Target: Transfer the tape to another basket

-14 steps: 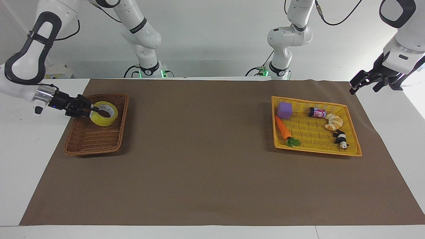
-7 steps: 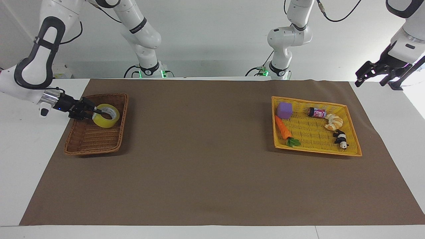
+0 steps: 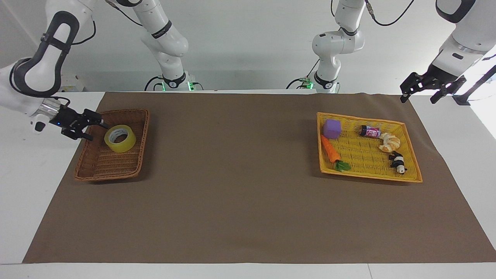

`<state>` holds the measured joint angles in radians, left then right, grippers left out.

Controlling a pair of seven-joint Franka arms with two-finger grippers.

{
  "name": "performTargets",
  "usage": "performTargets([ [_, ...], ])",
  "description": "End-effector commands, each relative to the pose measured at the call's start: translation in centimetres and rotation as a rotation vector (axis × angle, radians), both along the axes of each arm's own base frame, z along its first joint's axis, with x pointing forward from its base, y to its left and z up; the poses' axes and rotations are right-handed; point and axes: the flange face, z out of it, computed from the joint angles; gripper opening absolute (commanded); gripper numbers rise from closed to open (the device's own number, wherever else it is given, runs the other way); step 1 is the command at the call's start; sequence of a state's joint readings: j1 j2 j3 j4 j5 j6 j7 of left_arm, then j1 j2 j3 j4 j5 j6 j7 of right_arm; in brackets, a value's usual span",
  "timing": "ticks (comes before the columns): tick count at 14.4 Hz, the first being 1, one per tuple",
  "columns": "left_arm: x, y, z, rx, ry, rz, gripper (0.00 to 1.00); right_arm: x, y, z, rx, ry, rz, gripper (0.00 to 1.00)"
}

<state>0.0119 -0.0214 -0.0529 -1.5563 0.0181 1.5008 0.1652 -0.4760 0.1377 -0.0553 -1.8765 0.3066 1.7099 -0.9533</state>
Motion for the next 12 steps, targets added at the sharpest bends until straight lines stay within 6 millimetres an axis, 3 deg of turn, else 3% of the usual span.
performTargets([
  [1, -1.6, -1.1, -0.9, 0.013, -0.013, -0.035, 1.0, 1.9, 5.8, 6.5, -0.153, -0.014, 0.042, 1.0],
  [3, -1.7, -2.5, -0.8, 0.015, -0.021, -0.061, 1.0, 1.9, 9.9, 10.3, -0.229, -0.008, -0.033, 1.0],
  [5, -1.8, -3.1, -0.8, 0.016, -0.015, -0.074, 1.0, 1.5, 12.7, 13.0, -0.305, 0.049, -0.136, 1.0],
  [8, -1.9, -2.8, -0.7, 0.015, -0.022, -0.069, 1.0, 1.5, 15.3, 16.8, -0.407, 0.098, -0.215, 1.0],
  [10, -1.8, -2.6, -0.6, 0.016, -0.022, -0.06, 1.0, 2.6, 16.7, 19.4, -0.429, 0.111, -0.271, 1.0],
  [12, -2.1, -1.9, -0.9, 0.017, -0.002, -0.046, 1.0, 3.1, 16.8, 21.4, -0.449, 0.116, -0.271, 1.0],
])
